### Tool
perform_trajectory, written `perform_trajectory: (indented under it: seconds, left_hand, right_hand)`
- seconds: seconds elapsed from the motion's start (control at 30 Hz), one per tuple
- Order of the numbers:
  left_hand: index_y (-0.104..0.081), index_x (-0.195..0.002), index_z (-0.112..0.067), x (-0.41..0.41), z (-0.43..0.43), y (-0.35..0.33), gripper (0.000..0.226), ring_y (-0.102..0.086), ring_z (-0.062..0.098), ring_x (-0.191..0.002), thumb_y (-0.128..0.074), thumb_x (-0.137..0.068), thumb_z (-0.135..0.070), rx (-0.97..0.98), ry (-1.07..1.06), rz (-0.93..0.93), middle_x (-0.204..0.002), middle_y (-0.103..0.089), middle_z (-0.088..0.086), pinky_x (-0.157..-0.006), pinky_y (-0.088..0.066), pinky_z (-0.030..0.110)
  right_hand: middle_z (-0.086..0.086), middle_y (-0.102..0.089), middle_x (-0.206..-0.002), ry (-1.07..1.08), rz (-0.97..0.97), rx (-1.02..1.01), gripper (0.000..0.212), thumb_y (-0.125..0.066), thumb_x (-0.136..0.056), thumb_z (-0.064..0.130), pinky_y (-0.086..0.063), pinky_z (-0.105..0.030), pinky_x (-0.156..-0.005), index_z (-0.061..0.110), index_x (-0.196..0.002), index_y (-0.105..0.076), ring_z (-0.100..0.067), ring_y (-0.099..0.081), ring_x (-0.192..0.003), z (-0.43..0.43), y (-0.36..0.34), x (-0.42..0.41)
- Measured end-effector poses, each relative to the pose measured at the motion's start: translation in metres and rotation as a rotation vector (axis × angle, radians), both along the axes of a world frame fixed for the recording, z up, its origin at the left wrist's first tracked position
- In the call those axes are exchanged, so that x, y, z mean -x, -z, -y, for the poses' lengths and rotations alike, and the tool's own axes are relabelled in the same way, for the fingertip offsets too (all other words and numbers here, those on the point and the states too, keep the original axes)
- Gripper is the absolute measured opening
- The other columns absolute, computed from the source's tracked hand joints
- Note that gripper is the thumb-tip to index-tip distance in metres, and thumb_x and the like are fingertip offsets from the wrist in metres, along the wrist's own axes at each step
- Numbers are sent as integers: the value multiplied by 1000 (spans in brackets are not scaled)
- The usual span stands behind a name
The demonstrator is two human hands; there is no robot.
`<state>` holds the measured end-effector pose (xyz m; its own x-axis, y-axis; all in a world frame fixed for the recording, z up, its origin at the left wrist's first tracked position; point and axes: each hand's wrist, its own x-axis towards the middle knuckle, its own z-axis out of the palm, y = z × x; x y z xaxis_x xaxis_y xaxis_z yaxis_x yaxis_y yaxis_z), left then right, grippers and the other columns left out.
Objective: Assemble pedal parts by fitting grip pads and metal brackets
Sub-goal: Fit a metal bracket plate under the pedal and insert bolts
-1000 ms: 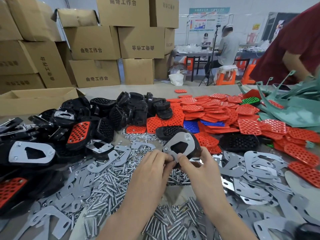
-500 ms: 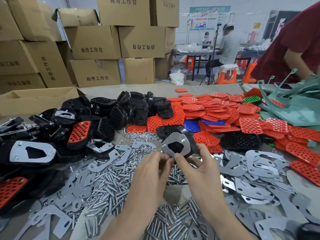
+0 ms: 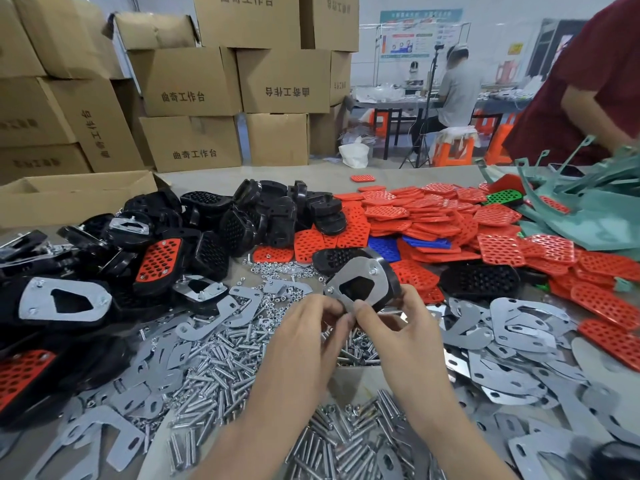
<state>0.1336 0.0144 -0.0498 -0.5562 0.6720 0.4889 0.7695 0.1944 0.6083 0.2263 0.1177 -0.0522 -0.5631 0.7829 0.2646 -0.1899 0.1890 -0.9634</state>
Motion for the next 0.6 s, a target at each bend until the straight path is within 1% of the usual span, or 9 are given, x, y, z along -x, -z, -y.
perform_trajectory:
  seconds: [0.03,0.1,0.17,0.27,0.33,0.4,0.47,0.53,0.6]
  left_hand:
    - [-57,-98,-31,0,1,0,41,-53,-4,-97,-34,-90,-64,-2,-12,-6,-94,-52,-26,-79,-46,14]
    - [-56,-94,-30,1,1,0,39,-52,-3,-95,-33,-92,-62,10,-15,-34,-91,-51,-25,-77,-43,14]
    - [-56,-96,-29,-1,0,0,36,-53,-1,-92,-34,-95,-57,22,-15,-68,-92,-51,-23,-75,-43,15]
    - [-63,-103,-21,1,0,-1,30,-56,4,-92,-40,-99,-39,33,2,-283,-98,-59,-14,-79,-49,21]
    - [-64,-106,-19,4,-1,1,20,-56,6,-96,-48,-99,-28,29,37,-382,-102,-61,-11,-84,-48,21]
    - [-64,-107,-21,6,-1,2,15,-53,1,-98,-54,-97,-26,11,60,-325,-102,-59,-14,-89,-43,15]
    - [-61,-107,-27,5,0,1,15,-52,-4,-99,-56,-95,-35,9,53,-186,-101,-56,-22,-89,-40,8]
    - [-57,-102,-32,4,1,2,21,-52,-6,-100,-49,-95,-50,30,21,-84,-98,-54,-26,-85,-40,8]
    - [-56,-96,-34,3,1,2,32,-54,-5,-96,-38,-92,-61,35,-8,-27,-94,-54,-26,-79,-43,11]
  right_hand:
    - [15,-77,-91,-1,-2,-1,22,-76,-92,23,-50,-24,-74,41,-91,-64,-4,-72,-80,0,0,0]
    - [15,-77,-91,-4,1,-8,21,-76,-92,23,-50,-20,-71,40,-91,-64,-5,-72,-80,0,0,1]
    - [15,-77,-91,-6,3,-14,21,-76,-92,23,-51,-17,-69,40,-92,-64,-6,-72,-79,0,0,0]
    - [14,-76,-91,0,8,0,20,-77,-91,25,-52,-19,-72,42,-92,-65,-6,-72,-82,-1,0,0]
    - [15,-76,-92,4,9,3,21,-77,-92,25,-51,-22,-75,43,-92,-65,-6,-72,-83,-2,0,-1]
    - [15,-76,-91,5,2,7,21,-76,-92,24,-51,-20,-74,43,-92,-65,-5,-72,-82,-3,0,-1]
    - [16,-75,-87,-1,-12,12,21,-76,-92,23,-51,-15,-69,40,-90,-65,-3,-71,-78,-3,0,-1]
    - [17,-75,-84,-8,-24,15,22,-76,-92,20,-49,-10,-66,39,-88,-65,-1,-70,-74,-1,-1,-1]
    - [15,-76,-86,-23,-25,7,23,-76,-92,19,-50,-10,-66,39,-87,-65,-2,-71,-75,1,-1,-1]
